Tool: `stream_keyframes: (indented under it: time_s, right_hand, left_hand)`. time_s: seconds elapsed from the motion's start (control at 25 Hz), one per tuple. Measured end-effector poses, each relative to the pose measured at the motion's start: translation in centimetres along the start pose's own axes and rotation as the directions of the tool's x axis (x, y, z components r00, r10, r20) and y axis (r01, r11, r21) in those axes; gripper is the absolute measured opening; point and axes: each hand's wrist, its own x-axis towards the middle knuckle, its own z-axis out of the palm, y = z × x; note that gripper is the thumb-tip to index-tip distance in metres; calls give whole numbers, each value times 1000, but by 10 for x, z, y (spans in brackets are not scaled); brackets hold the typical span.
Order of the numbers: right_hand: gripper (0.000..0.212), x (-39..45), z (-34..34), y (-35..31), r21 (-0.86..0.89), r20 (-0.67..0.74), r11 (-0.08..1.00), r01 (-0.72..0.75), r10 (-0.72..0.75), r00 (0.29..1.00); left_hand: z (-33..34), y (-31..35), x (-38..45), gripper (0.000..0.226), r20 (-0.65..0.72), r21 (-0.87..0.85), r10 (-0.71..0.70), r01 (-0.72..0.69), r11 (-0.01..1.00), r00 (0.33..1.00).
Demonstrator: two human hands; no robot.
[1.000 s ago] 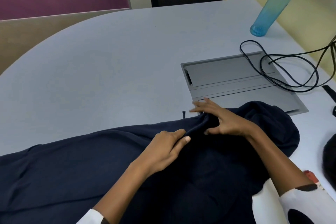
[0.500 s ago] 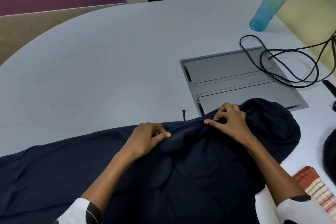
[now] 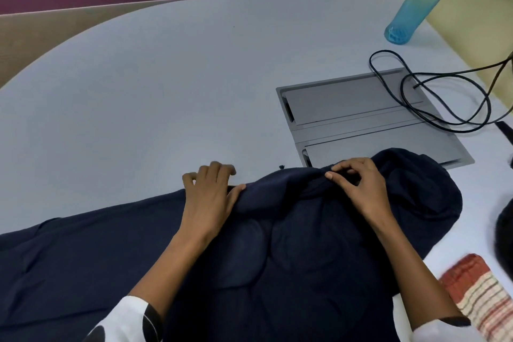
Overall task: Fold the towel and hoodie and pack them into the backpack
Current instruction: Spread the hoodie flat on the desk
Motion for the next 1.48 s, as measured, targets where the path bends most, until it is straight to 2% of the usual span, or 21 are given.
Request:
stream_keyframes:
  time_s: [0.04,0.08,0.16,0.28,0.36,0.48,0.56,0.64,0.72,0.76,0.84,0.92,0.96,1.04,1.12,1.2,1.24,1.28,1.4,1.48]
  right_hand:
    - [18,0,0,-3,-22,26,998,66,-66,998]
    - [19,0,2,-7,-82,71,988,133,-127,989]
    - [13,0,6,-15,-181,175,959,216,-185,967]
    - [12,5,-3,-15,-67,268,980,189,-165,949]
    - [12,6,-12,-8,-112,310,976,189,-146,940]
    - [12,7,-16,-5,-303,316,940,160,-59,947]
    - [14,8,-14,-13,-337,307,936,100,9,952]
    - [25,4,-11,-26,-316,252,944,91,-9,968]
    - [42,-6,-3,-39,-273,148,929,248,-215,965]
    - [49,-13,6,-47,-264,142,889,374,-347,927]
    - [55,-29,32,-58,-273,294,777,568,-495,818]
    - [64,-37,55,-50,-370,458,676,637,-463,759]
    - [70,-37,62,-39,-443,482,634,633,-426,765]
    - [78,-35,67,-17,-553,446,591,587,-385,808]
    - [68,-31,66,-11,-504,347,695,512,-380,857]
    - [41,-25,63,-23,-312,292,870,382,-294,910]
    - [27,-22,63,-30,-253,276,912,323,-252,928]
    - [19,-21,64,-35,-268,256,913,307,-240,936]
    - [21,-18,61,-31,-450,140,840,302,-268,953]
    - [22,-17,58,-27,-453,22,875,171,-180,983]
  left_hand:
    - [-3,7,-3,30,-108,-7,35,-36,999,994]
    - [-5,16,-9,30,-151,-54,72,-81,995,986]
    - [0,34,-34,34,-101,-105,158,-169,980,982]
    - [23,33,-90,49,93,-49,186,-182,982,978]
    - [31,19,-114,63,182,-37,194,-190,981,964]
    - [26,6,-118,54,184,-7,289,-293,956,939]
    - [19,6,-112,45,139,12,341,-345,938,930]
    - [9,10,-112,49,99,10,359,-361,932,928]
    - [4,13,-124,50,62,-8,383,-384,923,921]
    - [5,14,-132,48,72,-21,397,-396,918,915]
    - [8,12,-145,45,150,-49,414,-411,910,898]
    - [11,10,-150,43,215,-67,420,-416,907,882]
    - [11,10,-151,43,221,-86,422,-413,907,879]
    - [4,8,-150,47,195,-129,391,-371,919,900]
    - [-4,-1,-144,49,141,-135,275,-257,957,951]
    - [-9,-19,-139,56,115,-139,132,-115,984,985]
    - [-9,-30,-139,62,128,-137,83,-65,988,988]
    - [-9,-40,-139,69,159,-125,55,-36,992,986]
    - [-6,-60,-144,88,290,-22,43,-38,999,956]
    - [-5,-67,-148,94,346,32,32,-46,998,938]
